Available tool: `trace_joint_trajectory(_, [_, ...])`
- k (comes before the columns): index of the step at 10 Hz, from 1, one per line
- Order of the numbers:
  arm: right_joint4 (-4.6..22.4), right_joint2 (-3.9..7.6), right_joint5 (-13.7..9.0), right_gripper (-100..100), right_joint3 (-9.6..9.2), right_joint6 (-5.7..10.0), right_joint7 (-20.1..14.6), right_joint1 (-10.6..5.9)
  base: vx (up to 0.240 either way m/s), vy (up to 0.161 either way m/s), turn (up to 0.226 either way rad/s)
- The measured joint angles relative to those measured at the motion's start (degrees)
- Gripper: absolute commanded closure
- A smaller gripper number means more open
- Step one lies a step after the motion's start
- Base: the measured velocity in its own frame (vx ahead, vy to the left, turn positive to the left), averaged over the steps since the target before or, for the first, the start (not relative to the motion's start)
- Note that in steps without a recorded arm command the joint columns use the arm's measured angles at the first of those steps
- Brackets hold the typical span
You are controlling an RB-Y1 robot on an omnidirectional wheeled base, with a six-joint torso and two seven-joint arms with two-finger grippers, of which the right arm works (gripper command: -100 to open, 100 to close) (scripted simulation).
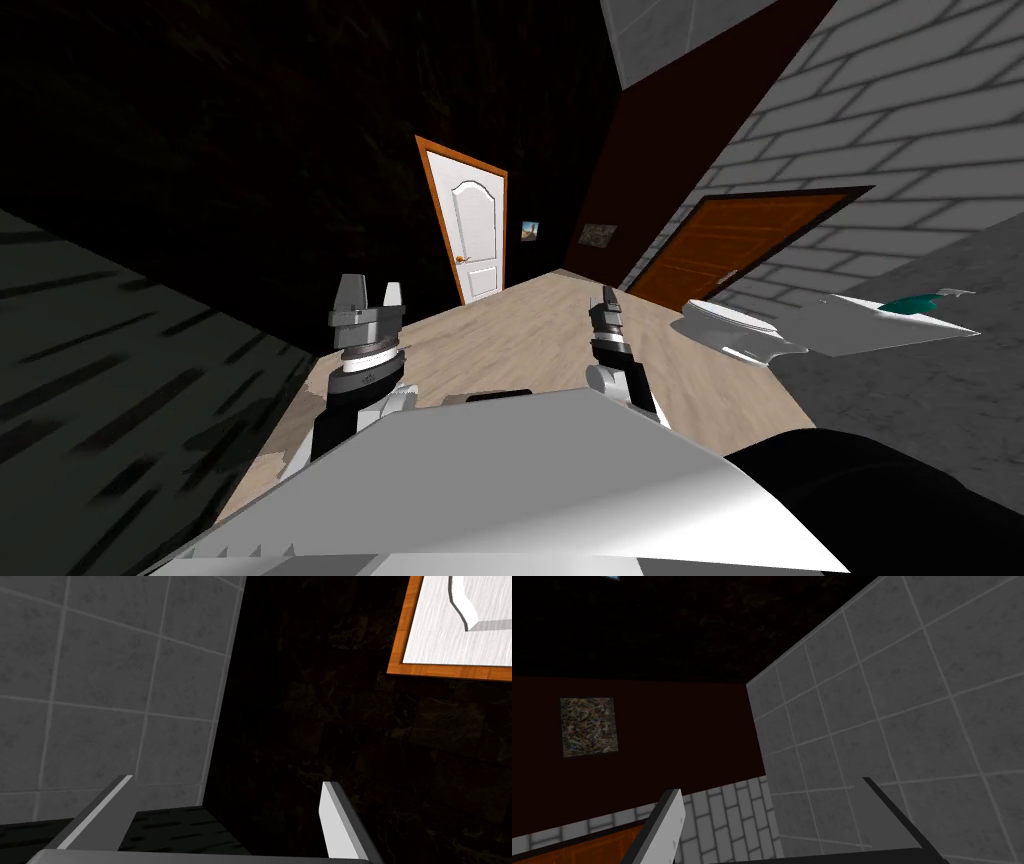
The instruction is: Pull the door open
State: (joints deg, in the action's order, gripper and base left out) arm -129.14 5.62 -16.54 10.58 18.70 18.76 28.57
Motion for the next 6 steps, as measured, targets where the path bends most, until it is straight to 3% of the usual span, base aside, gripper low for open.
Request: trace_joint_trajectory(6, [2.38,1.05,-6.72,-100,3.11,-2.32,5.39,-0.44,-0.049,0.106,-0.337])
